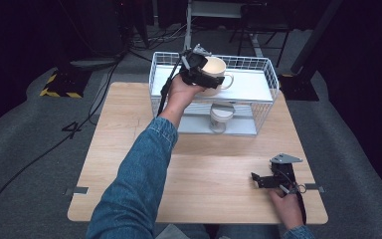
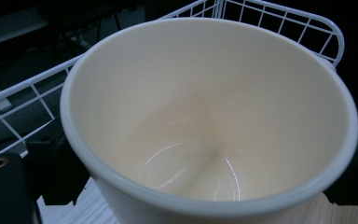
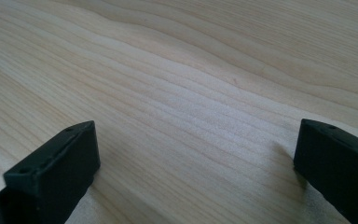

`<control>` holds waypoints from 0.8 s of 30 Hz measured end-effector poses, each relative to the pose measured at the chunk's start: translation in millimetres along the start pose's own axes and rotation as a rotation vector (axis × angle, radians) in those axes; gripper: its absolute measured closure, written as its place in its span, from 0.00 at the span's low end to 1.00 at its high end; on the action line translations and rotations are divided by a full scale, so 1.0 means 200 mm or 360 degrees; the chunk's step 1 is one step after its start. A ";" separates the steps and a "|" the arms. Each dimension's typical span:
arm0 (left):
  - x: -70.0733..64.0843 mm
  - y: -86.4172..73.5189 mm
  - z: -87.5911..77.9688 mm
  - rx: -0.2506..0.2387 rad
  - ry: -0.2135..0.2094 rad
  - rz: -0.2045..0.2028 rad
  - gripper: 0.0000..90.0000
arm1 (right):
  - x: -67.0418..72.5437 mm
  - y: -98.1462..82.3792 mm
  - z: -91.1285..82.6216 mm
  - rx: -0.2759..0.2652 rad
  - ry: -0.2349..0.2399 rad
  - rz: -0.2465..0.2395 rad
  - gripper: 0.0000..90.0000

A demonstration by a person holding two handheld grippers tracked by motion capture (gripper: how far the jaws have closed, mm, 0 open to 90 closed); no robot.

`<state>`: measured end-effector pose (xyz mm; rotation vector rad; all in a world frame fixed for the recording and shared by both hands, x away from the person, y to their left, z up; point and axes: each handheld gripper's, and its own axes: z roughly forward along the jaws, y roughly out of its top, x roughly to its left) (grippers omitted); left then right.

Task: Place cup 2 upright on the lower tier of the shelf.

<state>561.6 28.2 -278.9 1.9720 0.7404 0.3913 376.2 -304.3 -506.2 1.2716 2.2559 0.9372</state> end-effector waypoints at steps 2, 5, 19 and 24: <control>0.00 0.00 0.01 0.0001 0.0004 -0.0006 0.10 | 0.00 0.00 0.00 0.0000 0.0000 0.0000 0.00; 0.01 0.00 0.03 0.0010 0.0005 -0.0015 0.10 | 0.00 0.00 0.00 0.0000 0.0000 0.0001 0.00; 0.01 -0.01 0.05 0.0015 0.0039 -0.0022 0.09 | 0.00 0.00 0.00 0.0000 0.0000 0.0000 0.00; 0.01 -0.01 0.05 0.0014 0.0083 -0.0034 0.09 | 0.00 0.00 0.00 0.0000 0.0000 0.0001 0.00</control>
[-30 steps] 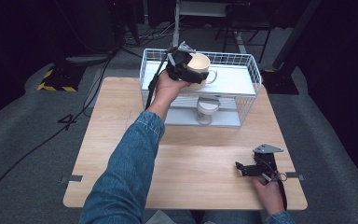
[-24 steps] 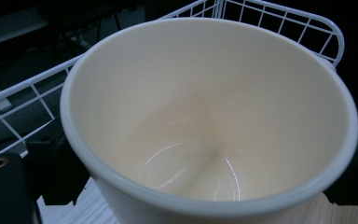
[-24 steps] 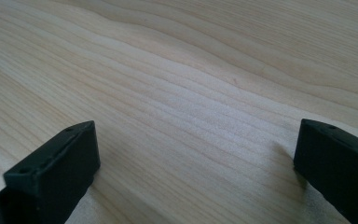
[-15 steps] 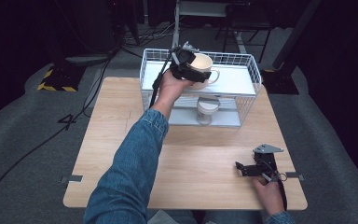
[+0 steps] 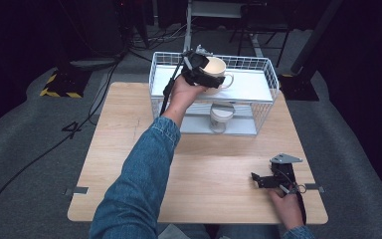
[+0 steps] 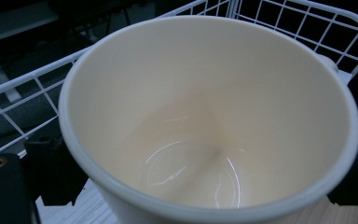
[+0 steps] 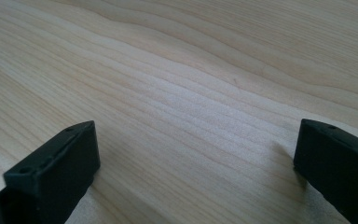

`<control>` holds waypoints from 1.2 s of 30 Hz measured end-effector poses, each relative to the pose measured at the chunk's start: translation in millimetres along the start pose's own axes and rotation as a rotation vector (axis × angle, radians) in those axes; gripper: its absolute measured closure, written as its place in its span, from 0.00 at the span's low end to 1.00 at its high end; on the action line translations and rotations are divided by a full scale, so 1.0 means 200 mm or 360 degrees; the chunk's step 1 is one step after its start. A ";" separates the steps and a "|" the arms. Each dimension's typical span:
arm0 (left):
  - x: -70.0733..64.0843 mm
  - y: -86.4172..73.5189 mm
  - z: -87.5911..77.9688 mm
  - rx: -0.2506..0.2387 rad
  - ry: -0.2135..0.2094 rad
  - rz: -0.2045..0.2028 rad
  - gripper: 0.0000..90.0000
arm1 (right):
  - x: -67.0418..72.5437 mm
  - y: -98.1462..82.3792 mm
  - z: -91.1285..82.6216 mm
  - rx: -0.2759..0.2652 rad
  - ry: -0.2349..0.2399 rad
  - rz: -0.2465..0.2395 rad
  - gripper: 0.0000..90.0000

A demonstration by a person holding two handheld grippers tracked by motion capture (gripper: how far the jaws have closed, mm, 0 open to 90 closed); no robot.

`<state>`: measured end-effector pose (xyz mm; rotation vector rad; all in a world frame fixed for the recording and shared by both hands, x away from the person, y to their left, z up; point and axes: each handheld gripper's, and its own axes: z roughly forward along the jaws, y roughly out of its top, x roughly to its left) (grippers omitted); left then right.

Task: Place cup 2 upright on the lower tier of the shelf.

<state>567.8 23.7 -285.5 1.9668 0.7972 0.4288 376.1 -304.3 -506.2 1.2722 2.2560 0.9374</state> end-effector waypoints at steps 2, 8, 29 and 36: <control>0.00 0.00 0.00 -0.0002 0.0008 0.0004 0.09 | 0.00 0.00 0.00 0.0000 0.0000 -0.0001 0.00; 0.01 0.00 0.00 -0.0007 0.0041 -0.0010 0.04 | 0.00 0.00 0.00 0.0000 0.0000 0.0000 0.00; 0.00 0.00 -0.16 -0.0132 0.0009 -0.0040 0.00 | 0.00 0.00 0.00 0.0000 -0.0004 -0.0002 0.00; -0.03 -0.02 -0.26 -0.0151 -0.0015 -0.0023 0.00 | 0.00 0.00 0.00 0.0002 -0.0002 0.0001 0.00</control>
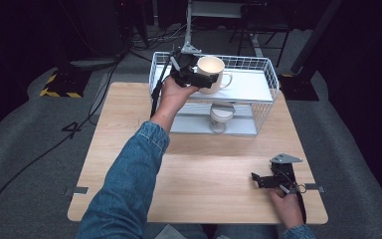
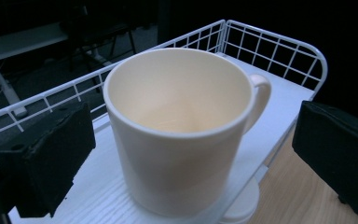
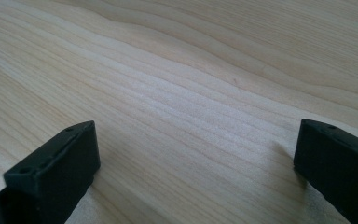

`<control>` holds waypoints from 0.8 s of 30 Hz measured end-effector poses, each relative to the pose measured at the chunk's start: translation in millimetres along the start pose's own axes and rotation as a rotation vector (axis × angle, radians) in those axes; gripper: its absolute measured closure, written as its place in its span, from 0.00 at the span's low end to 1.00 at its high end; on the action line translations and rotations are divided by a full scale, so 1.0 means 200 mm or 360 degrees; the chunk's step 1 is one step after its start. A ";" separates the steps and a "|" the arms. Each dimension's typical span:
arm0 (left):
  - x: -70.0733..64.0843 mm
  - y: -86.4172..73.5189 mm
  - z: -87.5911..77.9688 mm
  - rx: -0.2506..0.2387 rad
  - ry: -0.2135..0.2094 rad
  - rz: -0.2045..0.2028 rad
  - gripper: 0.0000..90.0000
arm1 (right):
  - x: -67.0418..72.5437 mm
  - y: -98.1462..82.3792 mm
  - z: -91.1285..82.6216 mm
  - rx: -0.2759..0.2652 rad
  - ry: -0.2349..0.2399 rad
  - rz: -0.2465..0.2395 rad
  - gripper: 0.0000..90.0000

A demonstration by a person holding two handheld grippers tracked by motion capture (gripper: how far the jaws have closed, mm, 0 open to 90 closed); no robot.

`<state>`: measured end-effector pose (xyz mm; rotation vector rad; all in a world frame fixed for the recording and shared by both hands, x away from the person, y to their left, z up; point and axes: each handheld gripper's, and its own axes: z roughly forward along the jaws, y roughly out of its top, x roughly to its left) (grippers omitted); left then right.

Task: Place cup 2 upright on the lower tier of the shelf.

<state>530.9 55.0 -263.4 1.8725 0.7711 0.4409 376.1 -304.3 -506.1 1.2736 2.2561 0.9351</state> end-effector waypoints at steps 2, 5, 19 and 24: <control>-0.02 -0.01 -0.04 -0.0017 -0.0011 0.0009 0.00 | 0.00 0.00 0.00 -0.0001 0.0000 0.0000 0.00; -0.04 -0.02 -0.10 -0.0031 -0.0008 0.0014 0.00 | 0.00 0.00 0.00 0.0001 0.0003 -0.0001 0.00; -0.11 -0.17 -0.39 -0.0056 -0.0026 0.0009 0.00 | -0.04 -0.01 -0.01 -0.0001 0.0101 -0.0093 0.00; -0.12 -0.21 -0.45 -0.0056 -0.0017 0.0008 0.00 | -0.04 -0.01 -0.01 0.0001 0.0100 -0.0096 0.00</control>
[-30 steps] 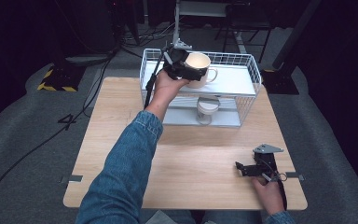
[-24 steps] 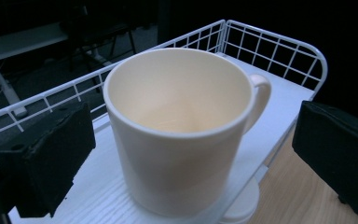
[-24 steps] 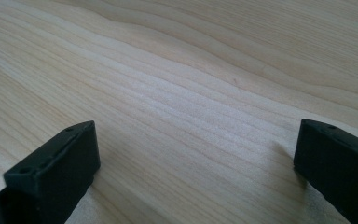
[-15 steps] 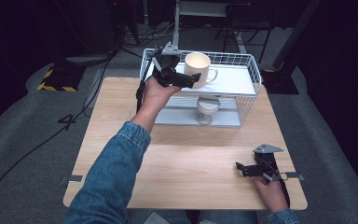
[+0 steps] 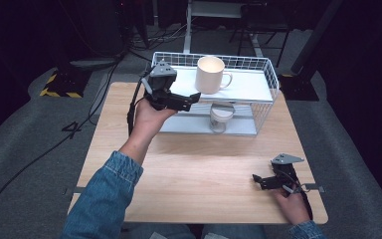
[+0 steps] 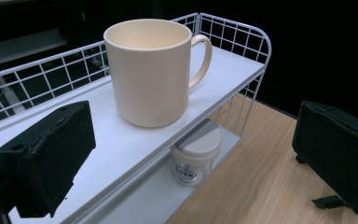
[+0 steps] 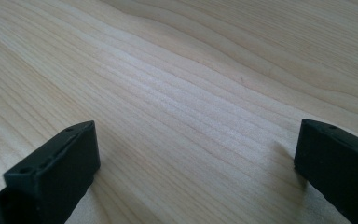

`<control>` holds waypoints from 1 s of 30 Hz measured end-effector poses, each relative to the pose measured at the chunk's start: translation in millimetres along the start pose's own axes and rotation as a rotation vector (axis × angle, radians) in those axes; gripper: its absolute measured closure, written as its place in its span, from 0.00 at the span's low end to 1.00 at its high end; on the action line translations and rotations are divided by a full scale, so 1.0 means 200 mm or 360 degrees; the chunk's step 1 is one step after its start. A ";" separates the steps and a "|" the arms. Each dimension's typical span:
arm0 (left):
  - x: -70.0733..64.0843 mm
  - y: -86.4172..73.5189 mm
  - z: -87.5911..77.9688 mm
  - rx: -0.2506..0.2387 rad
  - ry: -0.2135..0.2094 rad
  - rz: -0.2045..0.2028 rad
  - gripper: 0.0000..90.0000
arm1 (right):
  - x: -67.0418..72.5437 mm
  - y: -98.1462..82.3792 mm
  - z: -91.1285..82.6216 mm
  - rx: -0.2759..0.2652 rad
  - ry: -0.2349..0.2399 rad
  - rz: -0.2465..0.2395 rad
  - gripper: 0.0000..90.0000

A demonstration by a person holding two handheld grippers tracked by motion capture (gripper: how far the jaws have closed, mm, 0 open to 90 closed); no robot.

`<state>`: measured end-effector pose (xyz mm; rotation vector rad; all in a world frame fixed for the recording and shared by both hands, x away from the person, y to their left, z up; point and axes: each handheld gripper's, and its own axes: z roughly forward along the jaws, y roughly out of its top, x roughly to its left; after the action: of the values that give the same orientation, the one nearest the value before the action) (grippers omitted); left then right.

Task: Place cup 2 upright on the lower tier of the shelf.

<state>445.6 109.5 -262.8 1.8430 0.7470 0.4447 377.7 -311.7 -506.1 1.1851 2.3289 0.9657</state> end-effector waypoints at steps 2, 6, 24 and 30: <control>-0.01 -0.02 -0.03 -0.0003 -0.0002 0.0006 0.00 | 0.00 0.00 0.00 -0.0001 0.0001 0.0000 0.00; -0.03 -0.05 -0.09 -0.0001 0.0001 0.0018 0.00 | 0.00 0.00 0.00 -0.0002 0.0001 0.0001 0.00; -0.04 -0.28 -0.31 0.0028 0.0076 0.0018 0.00 | 0.00 0.00 0.00 0.0000 0.0002 -0.0003 0.00; -0.05 -0.38 -0.34 0.0036 0.0056 0.0024 0.00 | 0.00 0.00 0.00 -0.0002 0.0002 -0.0002 0.00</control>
<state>373.6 169.3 -307.1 1.8672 0.7653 0.4813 378.1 -311.6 -506.2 1.1825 2.3295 0.9673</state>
